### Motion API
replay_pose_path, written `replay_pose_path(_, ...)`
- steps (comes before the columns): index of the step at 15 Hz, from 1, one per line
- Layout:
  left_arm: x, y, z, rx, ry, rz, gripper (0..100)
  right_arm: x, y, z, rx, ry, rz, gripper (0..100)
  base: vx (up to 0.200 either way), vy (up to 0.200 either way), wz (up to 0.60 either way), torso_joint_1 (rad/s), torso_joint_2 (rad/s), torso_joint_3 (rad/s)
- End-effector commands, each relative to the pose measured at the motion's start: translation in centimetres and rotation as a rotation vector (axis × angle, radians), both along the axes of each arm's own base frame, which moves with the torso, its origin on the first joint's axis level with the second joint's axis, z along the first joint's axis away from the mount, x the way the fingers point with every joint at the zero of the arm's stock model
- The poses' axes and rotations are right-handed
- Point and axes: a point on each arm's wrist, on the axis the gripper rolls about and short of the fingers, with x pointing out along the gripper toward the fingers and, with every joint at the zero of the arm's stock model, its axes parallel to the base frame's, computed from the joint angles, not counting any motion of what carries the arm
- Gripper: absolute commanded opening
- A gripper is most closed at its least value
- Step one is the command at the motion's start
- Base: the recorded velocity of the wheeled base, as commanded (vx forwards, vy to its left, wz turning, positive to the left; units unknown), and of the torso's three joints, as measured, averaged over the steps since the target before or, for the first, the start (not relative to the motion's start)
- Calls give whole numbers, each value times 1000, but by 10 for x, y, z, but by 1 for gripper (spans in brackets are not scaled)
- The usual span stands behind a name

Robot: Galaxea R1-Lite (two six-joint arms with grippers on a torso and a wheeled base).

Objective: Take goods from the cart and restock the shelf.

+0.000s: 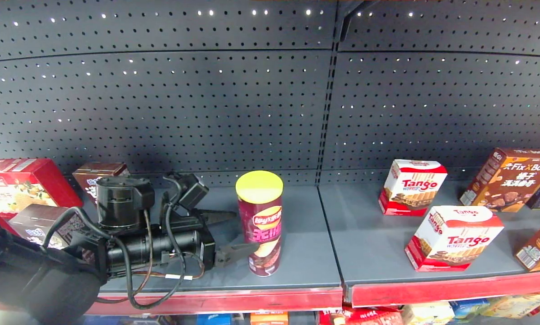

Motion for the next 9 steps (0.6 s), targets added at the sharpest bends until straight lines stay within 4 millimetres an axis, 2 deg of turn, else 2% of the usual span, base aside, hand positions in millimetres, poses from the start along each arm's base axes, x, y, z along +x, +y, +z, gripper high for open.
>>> replay_pose_path(1, 1, 6, -1, 9, 1, 18, 100, 1, 0, -1, 1, 6, -1, 0, 0, 0, 0, 0, 0, 0)
replay_pose_path(9, 2, 16, 0, 10, -4, 49, 100, 1, 0, 0, 3, 3, 0, 0, 0, 0, 0, 0, 0, 0)
